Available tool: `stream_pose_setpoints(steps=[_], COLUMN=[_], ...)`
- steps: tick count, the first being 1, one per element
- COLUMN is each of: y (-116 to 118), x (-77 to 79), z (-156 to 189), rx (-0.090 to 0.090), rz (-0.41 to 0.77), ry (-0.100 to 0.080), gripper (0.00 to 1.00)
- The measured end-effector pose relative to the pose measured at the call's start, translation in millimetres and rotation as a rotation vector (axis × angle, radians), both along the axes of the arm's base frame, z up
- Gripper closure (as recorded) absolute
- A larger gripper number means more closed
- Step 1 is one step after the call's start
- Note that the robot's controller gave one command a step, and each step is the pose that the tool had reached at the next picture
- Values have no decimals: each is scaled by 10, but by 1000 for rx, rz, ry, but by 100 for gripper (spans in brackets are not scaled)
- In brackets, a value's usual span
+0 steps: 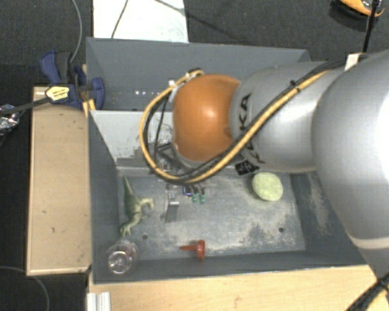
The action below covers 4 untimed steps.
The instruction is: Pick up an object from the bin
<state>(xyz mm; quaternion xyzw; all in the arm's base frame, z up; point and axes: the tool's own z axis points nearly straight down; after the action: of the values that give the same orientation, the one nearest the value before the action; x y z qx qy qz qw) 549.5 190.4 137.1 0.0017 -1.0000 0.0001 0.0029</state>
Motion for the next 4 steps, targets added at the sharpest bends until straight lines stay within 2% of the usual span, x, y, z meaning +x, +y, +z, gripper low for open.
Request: stream_pose_setpoints(steps=[1,2,3,4], y=[-8,196,433,432], x=[19,-42,-153,-152], z=[47,-267,-661,-660], rx=[2,2,0,0], rz=[-5,64,276,274], ry=[-7,-10,-8,-8], gripper=[0,0,100,100])
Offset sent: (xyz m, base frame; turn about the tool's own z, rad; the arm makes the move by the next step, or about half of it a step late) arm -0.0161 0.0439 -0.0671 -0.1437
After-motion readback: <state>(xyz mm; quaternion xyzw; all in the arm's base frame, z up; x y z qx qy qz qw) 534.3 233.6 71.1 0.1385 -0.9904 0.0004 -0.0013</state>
